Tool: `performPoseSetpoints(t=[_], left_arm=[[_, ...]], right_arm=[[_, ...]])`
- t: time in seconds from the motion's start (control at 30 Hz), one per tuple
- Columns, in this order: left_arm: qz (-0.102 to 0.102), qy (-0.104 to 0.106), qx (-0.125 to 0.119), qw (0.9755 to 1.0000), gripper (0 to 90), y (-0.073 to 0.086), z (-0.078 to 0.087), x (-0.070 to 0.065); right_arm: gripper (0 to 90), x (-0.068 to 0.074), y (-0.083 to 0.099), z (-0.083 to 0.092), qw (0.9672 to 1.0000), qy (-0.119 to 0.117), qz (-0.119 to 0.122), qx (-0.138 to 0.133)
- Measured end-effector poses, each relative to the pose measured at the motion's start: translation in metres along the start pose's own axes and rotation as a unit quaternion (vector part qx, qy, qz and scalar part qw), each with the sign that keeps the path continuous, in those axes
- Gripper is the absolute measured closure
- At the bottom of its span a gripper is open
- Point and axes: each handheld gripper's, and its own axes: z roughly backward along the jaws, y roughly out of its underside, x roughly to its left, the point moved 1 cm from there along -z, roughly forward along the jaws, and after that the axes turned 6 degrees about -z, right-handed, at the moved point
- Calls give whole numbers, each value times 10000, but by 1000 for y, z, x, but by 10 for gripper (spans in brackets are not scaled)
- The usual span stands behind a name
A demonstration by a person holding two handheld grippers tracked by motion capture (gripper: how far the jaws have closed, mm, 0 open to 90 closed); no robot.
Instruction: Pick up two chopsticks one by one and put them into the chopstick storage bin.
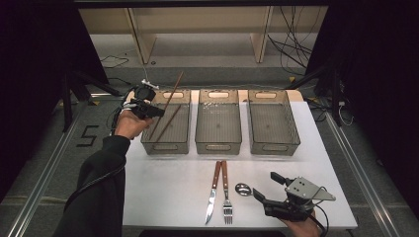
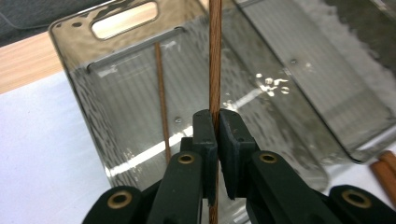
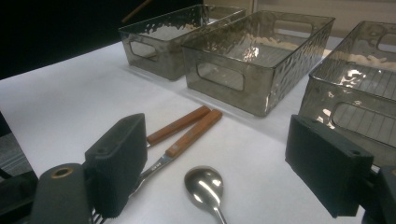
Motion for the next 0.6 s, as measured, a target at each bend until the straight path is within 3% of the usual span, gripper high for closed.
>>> performPoseSetpoints(t=[0.2,0.6], left_arm=[[157,-51,15,9999,851,4,-12,11],[263,-77,158,9995,849,14,-28,13]], right_arm=[[213,0,0,0,10000,-26,-13,-19],[209,1,0,1,10000,-44,-11,-26]])
